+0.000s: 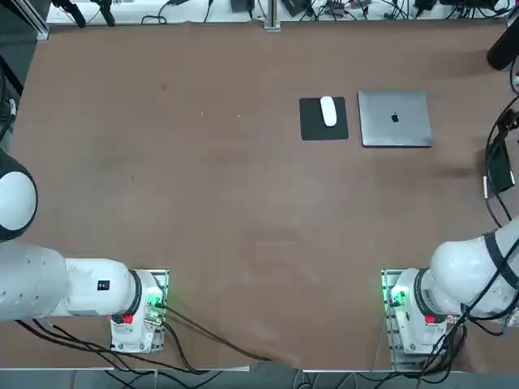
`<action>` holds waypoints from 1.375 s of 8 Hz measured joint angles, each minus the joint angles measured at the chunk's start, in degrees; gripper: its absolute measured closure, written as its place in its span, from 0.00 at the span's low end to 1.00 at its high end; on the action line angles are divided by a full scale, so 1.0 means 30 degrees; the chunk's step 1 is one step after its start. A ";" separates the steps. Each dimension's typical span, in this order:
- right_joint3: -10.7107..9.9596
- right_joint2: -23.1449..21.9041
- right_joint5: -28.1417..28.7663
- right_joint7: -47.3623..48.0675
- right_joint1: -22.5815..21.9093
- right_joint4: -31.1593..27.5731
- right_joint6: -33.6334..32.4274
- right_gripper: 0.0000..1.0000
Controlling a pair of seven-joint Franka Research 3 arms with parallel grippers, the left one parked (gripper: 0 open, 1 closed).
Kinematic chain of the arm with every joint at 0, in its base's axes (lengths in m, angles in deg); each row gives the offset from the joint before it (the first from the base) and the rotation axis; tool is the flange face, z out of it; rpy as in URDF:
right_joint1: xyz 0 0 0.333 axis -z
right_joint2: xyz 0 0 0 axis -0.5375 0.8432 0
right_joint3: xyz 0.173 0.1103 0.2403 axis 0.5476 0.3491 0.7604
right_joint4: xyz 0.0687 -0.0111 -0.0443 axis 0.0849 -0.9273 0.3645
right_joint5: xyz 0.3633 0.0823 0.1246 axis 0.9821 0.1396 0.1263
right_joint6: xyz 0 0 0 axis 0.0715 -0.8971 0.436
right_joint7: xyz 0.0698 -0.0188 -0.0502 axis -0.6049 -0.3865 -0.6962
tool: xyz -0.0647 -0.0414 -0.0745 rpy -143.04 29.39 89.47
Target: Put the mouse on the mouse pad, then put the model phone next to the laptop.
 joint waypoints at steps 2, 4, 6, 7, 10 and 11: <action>0.0012 0.0011 -0.0001 -0.0031 0.0061 -0.0813 0.0985 0.00; 0.0015 0.0128 -0.0017 -0.0365 0.0251 -0.0929 0.1900 0.00; 0.0012 0.0304 -0.0017 -0.1027 0.0670 -0.0941 0.2395 0.00; 0.0014 0.0392 -0.0018 -0.1088 0.0798 -0.1000 0.2530 0.00; 0.0015 0.0979 -0.0018 -0.1203 0.1230 -0.1446 0.3981 0.01; 0.0014 0.1251 -0.0019 -0.1327 0.1406 -0.1687 0.4657 0.05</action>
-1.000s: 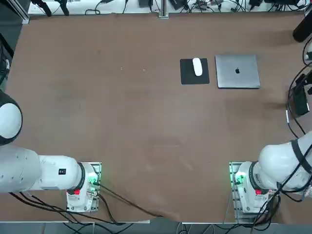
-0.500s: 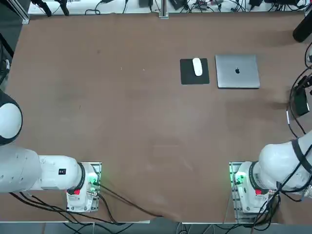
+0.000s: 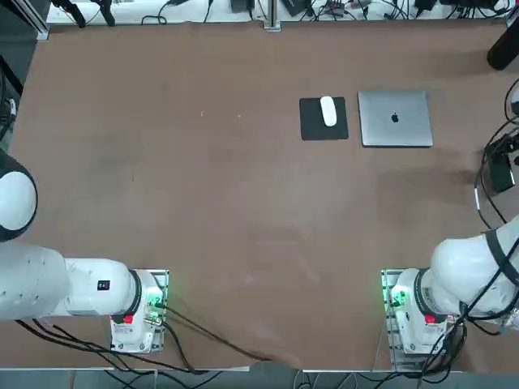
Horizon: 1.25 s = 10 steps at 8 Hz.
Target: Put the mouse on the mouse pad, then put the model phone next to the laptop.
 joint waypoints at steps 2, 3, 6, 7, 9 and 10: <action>0.0001 0.0490 0.0000 -0.0122 0.0145 -0.0255 0.0727 0.28; 0.0027 0.0511 0.0000 -0.0123 0.0143 -0.0254 0.0772 0.49; 0.0259 0.0106 0.0000 -0.0155 0.0107 -0.0194 0.0594 0.84; 0.0588 -0.0122 0.0038 -0.0180 0.0107 -0.0169 0.0159 0.84; 0.2210 -0.0712 0.0546 -0.0201 0.0104 0.0207 -0.1267 0.84; 0.3413 -0.0806 0.1739 -0.0221 0.0079 0.0931 -0.2704 0.84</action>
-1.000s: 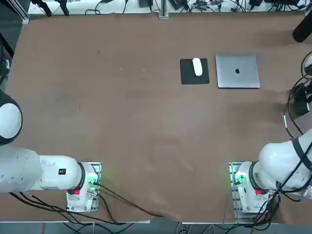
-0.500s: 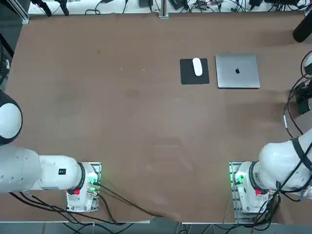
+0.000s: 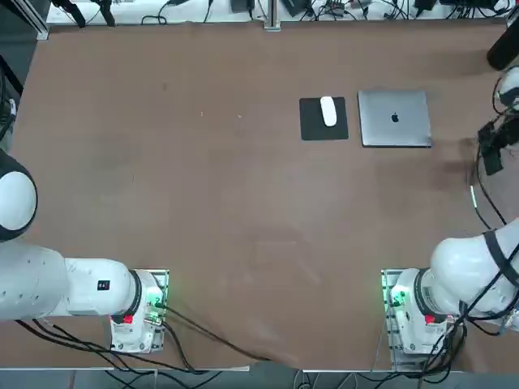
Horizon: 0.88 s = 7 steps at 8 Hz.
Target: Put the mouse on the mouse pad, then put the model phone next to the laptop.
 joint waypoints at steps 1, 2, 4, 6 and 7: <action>0.1082 0.0102 0.1265 -0.0109 -0.0068 0.1069 -0.1599 0.84; 0.1786 0.0468 0.2244 -0.0173 -0.0132 0.2395 -0.3148 0.84; 0.2018 0.2203 0.4420 -0.1353 -0.0060 0.5179 -0.5451 0.84; 0.1913 0.4560 0.6648 -0.3145 0.0554 0.8111 -0.7682 0.84; 0.1906 0.5598 0.7216 -0.3495 0.0858 0.9290 -0.8237 0.84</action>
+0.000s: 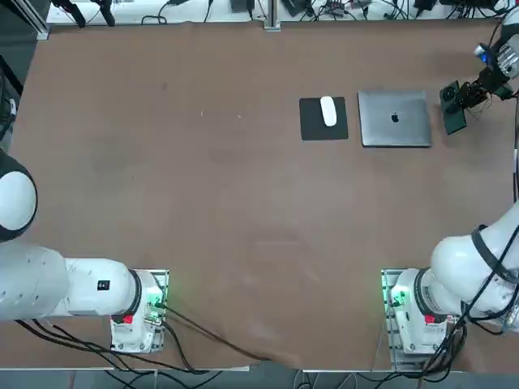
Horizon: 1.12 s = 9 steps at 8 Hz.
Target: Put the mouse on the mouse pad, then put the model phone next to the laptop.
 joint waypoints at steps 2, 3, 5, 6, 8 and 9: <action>0.0007 0.1223 0.0205 -0.0187 0.0152 0.1038 -0.0261 0.84; 0.0036 0.1413 0.0206 -0.0188 0.0136 0.1171 -0.0301 0.84; 0.0035 0.1456 0.0207 -0.0188 0.0161 0.1280 -0.0738 0.84; 0.0031 0.1465 0.0211 -0.0215 0.0211 0.1284 -0.1015 0.84; 0.0031 0.1608 0.0275 -0.0339 0.0270 0.1284 -0.1182 0.84; 0.0032 0.1739 0.0346 -0.0361 0.0270 0.1284 -0.1197 0.84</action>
